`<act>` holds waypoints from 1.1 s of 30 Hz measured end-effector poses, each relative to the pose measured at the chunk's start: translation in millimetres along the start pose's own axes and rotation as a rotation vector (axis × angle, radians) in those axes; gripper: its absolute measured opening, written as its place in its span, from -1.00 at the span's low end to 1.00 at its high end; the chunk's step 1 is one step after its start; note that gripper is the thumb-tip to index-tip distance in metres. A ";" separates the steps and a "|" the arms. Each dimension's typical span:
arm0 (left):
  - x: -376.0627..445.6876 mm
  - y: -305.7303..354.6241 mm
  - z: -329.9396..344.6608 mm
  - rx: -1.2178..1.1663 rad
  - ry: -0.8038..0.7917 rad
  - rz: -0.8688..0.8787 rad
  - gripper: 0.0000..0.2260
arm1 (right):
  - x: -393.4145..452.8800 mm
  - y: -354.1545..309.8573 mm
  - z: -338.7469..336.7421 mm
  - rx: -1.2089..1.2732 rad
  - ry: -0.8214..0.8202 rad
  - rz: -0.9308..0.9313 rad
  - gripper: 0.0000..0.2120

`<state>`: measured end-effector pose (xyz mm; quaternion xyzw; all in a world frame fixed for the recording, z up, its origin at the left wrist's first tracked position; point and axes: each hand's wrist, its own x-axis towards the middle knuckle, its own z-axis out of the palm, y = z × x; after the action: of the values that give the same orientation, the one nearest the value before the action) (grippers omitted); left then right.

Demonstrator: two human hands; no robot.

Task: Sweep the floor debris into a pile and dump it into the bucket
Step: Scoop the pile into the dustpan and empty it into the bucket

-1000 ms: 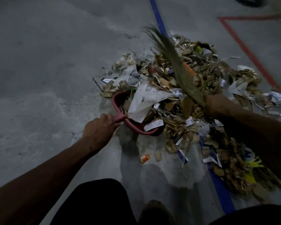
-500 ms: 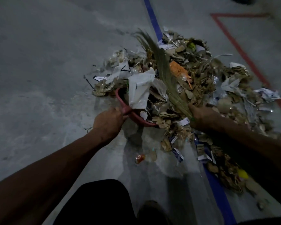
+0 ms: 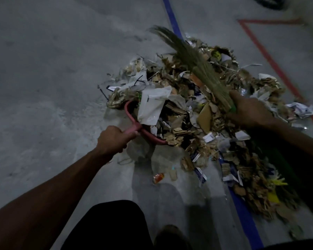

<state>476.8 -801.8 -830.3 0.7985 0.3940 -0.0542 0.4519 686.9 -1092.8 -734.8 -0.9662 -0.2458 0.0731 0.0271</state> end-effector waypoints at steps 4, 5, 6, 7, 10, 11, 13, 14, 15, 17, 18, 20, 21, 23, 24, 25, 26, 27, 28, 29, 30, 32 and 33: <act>-0.3 -3.7 -8.3 -0.308 -0.090 -0.158 -0.50 | 39.0 -7.2 11.2 -0.012 -0.100 -0.005 -0.62; 0.7 -3.3 -10.1 -0.355 -0.111 -0.181 -0.49 | 44.7 -11.7 16.0 -0.036 -0.149 -0.004 -0.62; 1.6 -2.8 -11.0 -0.375 -0.127 -0.186 -0.48 | 47.5 -17.7 20.1 -0.056 -0.200 -0.002 -0.63; 1.8 -1.8 -11.6 -0.379 -0.137 -0.181 -0.48 | 48.8 -22.7 25.3 -0.066 -0.246 -0.001 -0.66; 6.5 4.9 -5.5 -0.395 -0.120 -0.173 -0.48 | 41.7 -33.8 36.9 -0.034 -0.300 -0.016 -0.75; 9.5 8.7 -1.3 -0.400 -0.106 -0.179 -0.47 | 37.6 -35.5 39.7 -0.037 -0.300 -0.031 -0.75; 14.9 17.4 6.8 -0.395 -0.103 -0.177 -0.46 | 30.4 -36.5 42.3 -0.090 -0.303 -0.061 -0.68; 16.6 20.9 9.8 -0.386 -0.106 -0.165 -0.46 | 28.9 -35.0 43.9 -0.115 -0.305 -0.066 -0.62; 18.2 22.9 11.6 -0.369 -0.110 -0.147 -0.47 | 27.7 -33.3 45.1 -0.130 -0.308 -0.066 -0.55; 19.5 24.5 12.1 -0.306 -0.111 -0.094 -0.50 | 24.9 -30.4 47.1 -0.123 -0.325 -0.062 -0.47; 20.2 25.2 11.2 -0.256 -0.106 -0.054 -0.51 | 23.3 -29.6 47.4 -0.115 -0.323 -0.063 -0.46; 19.1 27.4 9.9 -0.075 -0.051 0.067 -0.51 | 19.1 -28.0 49.8 -0.102 -0.319 -0.078 -0.46; 19.0 27.3 10.8 0.063 -0.010 0.149 -0.50 | 17.0 -28.1 50.6 -0.095 -0.324 -0.080 -0.45; 16.5 24.8 15.4 0.398 0.053 0.325 -0.57 | 12.5 -29.2 52.0 -0.093 -0.347 -0.077 -0.41; 15.6 21.5 18.5 0.532 0.084 0.394 -0.62 | 10.0 -30.2 52.5 -0.102 -0.352 -0.079 -0.39; 14.7 18.2 21.5 0.624 0.114 0.436 -0.61 | 7.7 -31.0 52.8 -0.113 -0.356 -0.077 -0.36; 15.1 13.8 24.7 0.681 0.138 0.463 -0.59 | 5.5 -32.0 52.0 -0.125 -0.358 -0.074 -0.33; 14.7 11.4 26.6 0.711 0.160 0.470 -0.57 | 3.6 -33.4 51.2 -0.137 -0.362 -0.069 -0.31; 15.7 9.9 28.8 0.725 0.182 0.468 -0.57 | 2.1 -34.6 51.0 -0.144 -0.366 -0.067 -0.29; 15.3 11.2 30.3 0.731 0.196 0.451 -0.58 | 0.7 -35.7 50.8 -0.141 -0.372 -0.063 -0.29; 15.7 13.0 31.4 0.733 0.203 0.435 -0.58 | -0.6 -36.8 50.9 -0.126 -0.378 -0.058 -0.29; 14.4 15.8 31.4 0.719 0.209 0.427 -0.58 | -6.0 -38.4 51.5 -0.099 -0.369 -0.075 -0.35; 12.4 16.2 30.8 0.700 0.208 0.436 -0.59 | -9.5 -38.0 52.9 -0.100 -0.351 -0.093 -0.37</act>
<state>504.5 -822.7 -842.8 0.9696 0.2173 -0.0073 0.1124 652.6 -1063.2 -782.5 -0.9263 -0.2945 0.2270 -0.0610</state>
